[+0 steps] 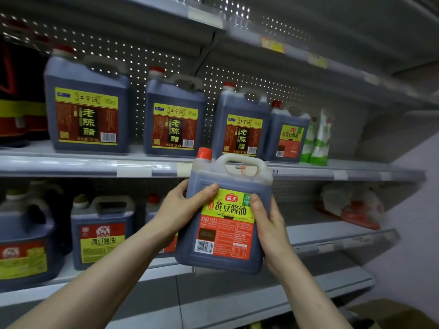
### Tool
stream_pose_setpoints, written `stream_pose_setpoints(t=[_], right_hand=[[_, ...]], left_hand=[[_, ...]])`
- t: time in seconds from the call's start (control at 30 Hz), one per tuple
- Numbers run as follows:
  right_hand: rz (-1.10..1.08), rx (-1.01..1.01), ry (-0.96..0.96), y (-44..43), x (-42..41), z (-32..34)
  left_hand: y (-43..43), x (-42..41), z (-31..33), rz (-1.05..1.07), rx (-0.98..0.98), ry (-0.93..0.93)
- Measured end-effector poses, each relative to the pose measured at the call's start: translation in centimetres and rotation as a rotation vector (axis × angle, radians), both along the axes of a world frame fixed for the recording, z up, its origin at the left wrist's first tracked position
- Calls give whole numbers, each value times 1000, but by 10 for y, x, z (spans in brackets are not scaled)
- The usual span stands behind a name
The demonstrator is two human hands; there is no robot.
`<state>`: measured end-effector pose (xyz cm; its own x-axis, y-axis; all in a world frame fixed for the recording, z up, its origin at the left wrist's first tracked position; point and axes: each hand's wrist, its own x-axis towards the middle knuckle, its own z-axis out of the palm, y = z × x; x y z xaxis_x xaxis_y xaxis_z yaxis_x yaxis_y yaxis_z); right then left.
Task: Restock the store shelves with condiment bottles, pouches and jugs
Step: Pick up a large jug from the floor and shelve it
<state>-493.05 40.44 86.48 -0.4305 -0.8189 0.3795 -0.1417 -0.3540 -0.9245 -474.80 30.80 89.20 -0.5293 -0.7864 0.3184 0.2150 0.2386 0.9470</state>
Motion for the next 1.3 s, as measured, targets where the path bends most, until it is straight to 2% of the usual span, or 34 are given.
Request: stream_pose_setpoints(t=[0.37, 0.67, 0.93, 1.1, 1.3], right_hand=[[117, 15, -1, -26, -65, -12], [233, 215, -76, -39, -87, -105], [308, 335, -24, -38, -81, -171], [324, 377, -35, -47, -70, -172], [280, 395, -127, -67, -56, -147]], left_hand=[[-4, -52, -13, 101, 16, 12], [0, -64, -109, 277, 152, -62], [14, -54, -184, 337, 332, -170], [3, -44, -186, 339, 339, -213], [-10, -36, -155, 379, 257, -181]])
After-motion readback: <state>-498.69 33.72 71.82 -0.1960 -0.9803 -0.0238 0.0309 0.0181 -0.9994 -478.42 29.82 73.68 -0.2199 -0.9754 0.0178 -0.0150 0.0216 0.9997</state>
